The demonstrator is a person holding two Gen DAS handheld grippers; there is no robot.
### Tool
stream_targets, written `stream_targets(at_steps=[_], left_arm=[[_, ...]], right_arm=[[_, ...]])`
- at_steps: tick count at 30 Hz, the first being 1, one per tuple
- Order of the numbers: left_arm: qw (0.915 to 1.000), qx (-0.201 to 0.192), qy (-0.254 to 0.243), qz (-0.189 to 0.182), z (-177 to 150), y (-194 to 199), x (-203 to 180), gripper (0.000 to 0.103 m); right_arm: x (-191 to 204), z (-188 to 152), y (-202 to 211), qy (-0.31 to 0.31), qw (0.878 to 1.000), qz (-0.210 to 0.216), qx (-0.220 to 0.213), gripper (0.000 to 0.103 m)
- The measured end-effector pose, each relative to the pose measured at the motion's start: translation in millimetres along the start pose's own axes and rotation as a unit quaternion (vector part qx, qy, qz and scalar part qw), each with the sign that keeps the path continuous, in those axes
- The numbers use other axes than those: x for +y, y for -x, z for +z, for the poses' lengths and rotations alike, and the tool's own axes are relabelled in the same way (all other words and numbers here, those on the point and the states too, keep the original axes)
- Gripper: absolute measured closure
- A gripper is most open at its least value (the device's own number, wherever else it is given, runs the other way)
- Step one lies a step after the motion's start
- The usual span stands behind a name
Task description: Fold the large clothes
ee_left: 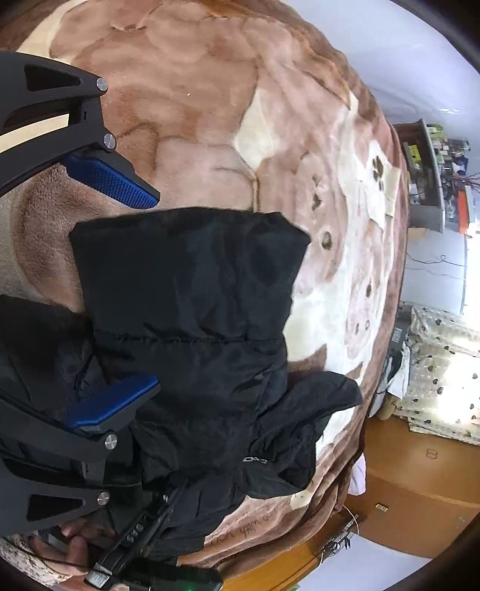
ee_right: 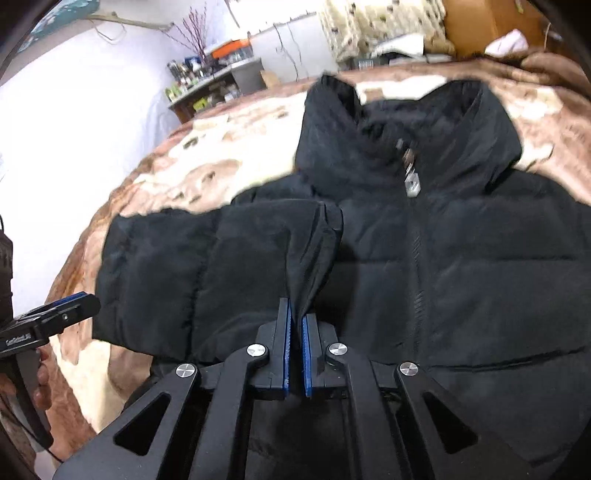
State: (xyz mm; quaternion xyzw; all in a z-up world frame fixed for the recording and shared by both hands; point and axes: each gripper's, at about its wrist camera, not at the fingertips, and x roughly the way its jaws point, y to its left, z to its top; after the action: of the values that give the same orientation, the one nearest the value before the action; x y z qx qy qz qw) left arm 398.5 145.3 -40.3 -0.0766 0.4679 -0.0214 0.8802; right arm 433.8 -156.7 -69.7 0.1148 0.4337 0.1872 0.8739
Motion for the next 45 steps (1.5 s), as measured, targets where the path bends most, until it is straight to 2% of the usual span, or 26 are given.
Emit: stream_targets(at_steps=[5,10,16,23,26,29,32,35,37,38,40,41,42,44,45], left_arm=[[0.9998,-0.016,-0.013,-0.002,9.3,10.1,-16.2,0.012],[0.9987,-0.028,-0.041,0.016,17.4,6.7,-42.5,0.012],[0.9973,-0.032,-0.066,0.006,22.8,-8.9,-74.6,0.012],[0.9964,-0.006,-0.080,0.027,27.0,-48.8,-96.2,0.012],[0.9966,0.027,-0.061,0.049,26.9,-73.7,-91.9,0.012],[0.9973,0.047,-0.031,0.046,24.7,-87.9,-82.3,0.013],[0.9965,0.047,-0.038,0.058,21.6,-94.8,-80.7,0.013],[0.9961,0.054,-0.042,0.056,20.2,-100.7,-81.4,0.012],[0.9966,0.058,-0.027,0.052,22.2,-99.7,-78.5,0.012],[0.9968,0.053,-0.030,0.052,23.1,-96.8,-80.2,0.012],[0.9963,0.023,-0.052,0.064,23.5,-86.0,-86.5,0.012],[0.9957,0.008,-0.059,0.071,23.8,-81.0,-88.4,0.012],[0.9954,-0.003,-0.061,0.074,24.3,-77.3,-89.7,0.012],[0.9960,-0.002,-0.056,0.070,25.9,-78.2,-91.0,0.012],[0.9960,0.011,-0.055,0.070,26.6,-83.1,-91.2,0.012]], right_arm=[[-19.6,10.5,50.2,-0.013,0.998,-0.011,-0.054,0.099],[-52.0,13.3,74.7,-0.028,0.996,-0.056,-0.071,0.099],[-95.5,8.4,92.9,-0.065,0.990,-0.093,-0.081,0.099],[-131.1,-2.1,88.0,-0.082,0.987,-0.121,-0.059,0.099],[-142.6,-7.9,78.9,-0.092,0.986,-0.128,-0.045,0.098],[-146.7,-14.3,69.2,-0.082,0.985,-0.149,-0.032,0.098],[-147.7,-16.4,59.9,-0.068,0.983,-0.171,-0.020,0.095],[-151.0,-17.5,52.6,-0.061,0.979,-0.196,-0.007,0.085],[-151.5,-16.9,56.6,-0.063,0.976,-0.207,-0.010,0.083],[-147.9,-15.6,65.0,-0.061,0.971,-0.229,-0.027,0.083],[-139.6,-12.9,78.2,-0.051,0.966,-0.246,-0.059,0.082],[-130.0,-10.2,87.3,-0.040,0.964,-0.246,-0.088,0.081],[-121.0,-7.6,90.1,-0.026,0.967,-0.232,-0.101,0.075],[-103.9,-2.3,83.3,0.011,0.976,-0.192,-0.097,0.064],[-97.9,-0.7,76.1,0.025,0.981,-0.172,-0.086,0.063]])
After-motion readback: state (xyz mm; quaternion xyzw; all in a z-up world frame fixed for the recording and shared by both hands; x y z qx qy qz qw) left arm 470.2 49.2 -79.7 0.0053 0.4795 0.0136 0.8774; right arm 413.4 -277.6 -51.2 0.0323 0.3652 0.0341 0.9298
